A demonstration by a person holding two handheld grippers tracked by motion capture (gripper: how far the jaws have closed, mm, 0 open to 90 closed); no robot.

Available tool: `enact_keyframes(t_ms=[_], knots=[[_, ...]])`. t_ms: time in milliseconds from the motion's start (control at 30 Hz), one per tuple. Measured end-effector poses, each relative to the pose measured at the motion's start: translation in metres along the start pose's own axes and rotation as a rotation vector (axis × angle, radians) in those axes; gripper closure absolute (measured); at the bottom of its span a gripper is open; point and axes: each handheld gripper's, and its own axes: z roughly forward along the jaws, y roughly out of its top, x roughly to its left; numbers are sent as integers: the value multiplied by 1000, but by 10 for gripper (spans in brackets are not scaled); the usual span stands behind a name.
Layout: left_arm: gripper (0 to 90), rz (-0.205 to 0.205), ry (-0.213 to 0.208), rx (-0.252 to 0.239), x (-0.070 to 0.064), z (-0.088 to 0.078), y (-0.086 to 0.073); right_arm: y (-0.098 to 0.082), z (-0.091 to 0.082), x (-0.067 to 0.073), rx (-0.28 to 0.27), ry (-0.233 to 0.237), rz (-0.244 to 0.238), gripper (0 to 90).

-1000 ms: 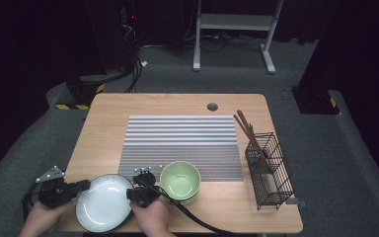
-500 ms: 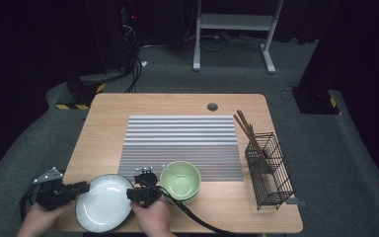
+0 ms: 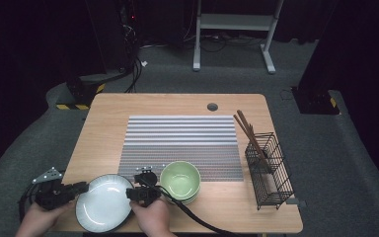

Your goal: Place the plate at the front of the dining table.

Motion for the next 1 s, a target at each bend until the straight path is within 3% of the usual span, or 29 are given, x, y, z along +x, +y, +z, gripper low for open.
enact_keyframes(t_ms=[700, 1000], knots=[[743, 14, 1, -1, 0, -3, -1, -3, -5, 4, -6, 20, -21, 637], [763, 26, 14, 5, -1, -2, -1, -1, -5, 4, 7, 32, 0, 615]])
